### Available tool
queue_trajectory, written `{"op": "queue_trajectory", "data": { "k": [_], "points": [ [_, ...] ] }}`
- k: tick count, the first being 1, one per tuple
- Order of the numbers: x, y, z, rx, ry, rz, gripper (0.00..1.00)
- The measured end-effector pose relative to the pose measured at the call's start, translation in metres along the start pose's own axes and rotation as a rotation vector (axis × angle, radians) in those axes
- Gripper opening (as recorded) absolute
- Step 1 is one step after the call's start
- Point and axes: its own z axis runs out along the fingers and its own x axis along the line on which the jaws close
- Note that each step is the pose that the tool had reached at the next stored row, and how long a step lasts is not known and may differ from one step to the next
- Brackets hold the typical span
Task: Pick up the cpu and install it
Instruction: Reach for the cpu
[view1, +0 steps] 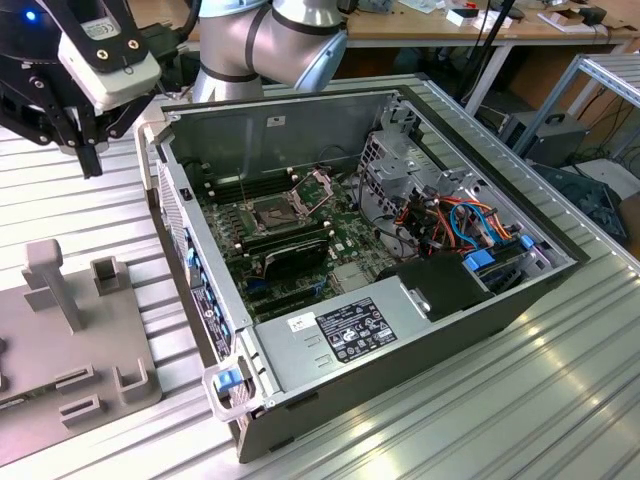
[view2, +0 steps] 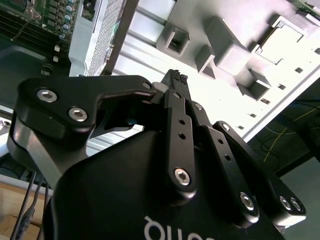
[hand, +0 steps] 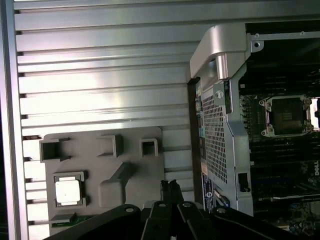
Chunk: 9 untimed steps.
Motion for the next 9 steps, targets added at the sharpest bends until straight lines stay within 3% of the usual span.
{"op": "queue_trajectory", "data": {
  "k": [9],
  "points": [
    [0.0125, -0.0009, -0.0002, 0.0000, -0.0001, 0.000, 0.11]
  ]
}}
